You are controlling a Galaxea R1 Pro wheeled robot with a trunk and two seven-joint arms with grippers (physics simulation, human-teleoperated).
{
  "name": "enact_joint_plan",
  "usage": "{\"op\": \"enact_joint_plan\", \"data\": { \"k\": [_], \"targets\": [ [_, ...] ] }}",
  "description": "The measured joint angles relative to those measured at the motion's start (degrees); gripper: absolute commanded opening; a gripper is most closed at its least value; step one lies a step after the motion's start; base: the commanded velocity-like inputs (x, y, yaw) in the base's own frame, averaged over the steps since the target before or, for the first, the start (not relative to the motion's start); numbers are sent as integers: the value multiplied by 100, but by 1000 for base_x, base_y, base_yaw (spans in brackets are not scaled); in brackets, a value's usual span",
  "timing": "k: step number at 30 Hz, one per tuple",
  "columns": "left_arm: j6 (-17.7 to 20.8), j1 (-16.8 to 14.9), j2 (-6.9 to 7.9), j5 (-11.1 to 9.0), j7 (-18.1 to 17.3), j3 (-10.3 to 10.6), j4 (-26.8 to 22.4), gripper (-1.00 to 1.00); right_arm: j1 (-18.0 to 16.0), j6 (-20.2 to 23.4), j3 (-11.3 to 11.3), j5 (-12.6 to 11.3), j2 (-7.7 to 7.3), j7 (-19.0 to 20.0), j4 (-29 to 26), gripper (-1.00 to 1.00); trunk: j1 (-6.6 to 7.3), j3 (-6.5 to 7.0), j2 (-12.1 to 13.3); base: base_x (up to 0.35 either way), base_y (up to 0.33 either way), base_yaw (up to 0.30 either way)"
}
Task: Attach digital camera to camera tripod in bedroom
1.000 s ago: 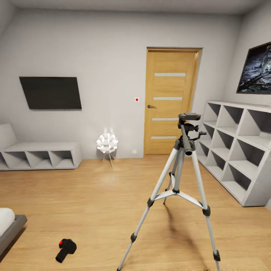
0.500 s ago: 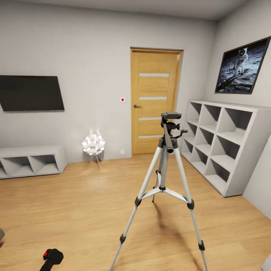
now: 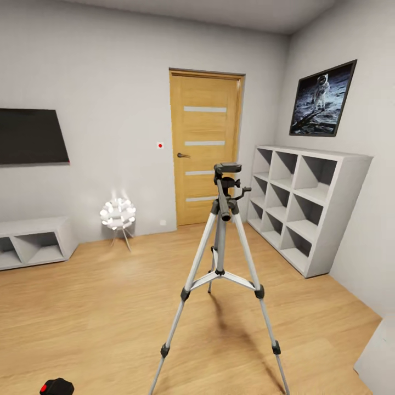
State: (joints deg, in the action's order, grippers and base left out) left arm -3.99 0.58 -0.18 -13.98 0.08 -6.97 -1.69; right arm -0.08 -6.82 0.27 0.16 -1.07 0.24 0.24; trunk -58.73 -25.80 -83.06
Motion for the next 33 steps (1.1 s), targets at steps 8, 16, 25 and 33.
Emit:
{"op": "enact_joint_plan", "data": {
  "k": [8, 16, 25, 33],
  "targets": [
    [0, 0, -4, 1, 0, 1, -2, 100, 0, 20, 12, 7, -3, 0, 0, 100, 0, 0, 0, 0, 0, -9],
    [1, 0, 0, 1, 0, 0, -4, 100, 0, 22, 13, 8, -11, 0, 0, 100, 2, 0, -1, 103, -56, -1],
    [0, 0, -3, 9, -8, 2, -4, 100, 0, 18, 13, 8, -15, 0, 0, 100, 3, 0, -1, 236, -151, 0],
    [-7, 0, -3, 11, -8, 1, -5, 100, 0, -5, 13, 8, -21, 0, 0, 100, 3, 0, -1, 249, -137, -12]
  ]
}}
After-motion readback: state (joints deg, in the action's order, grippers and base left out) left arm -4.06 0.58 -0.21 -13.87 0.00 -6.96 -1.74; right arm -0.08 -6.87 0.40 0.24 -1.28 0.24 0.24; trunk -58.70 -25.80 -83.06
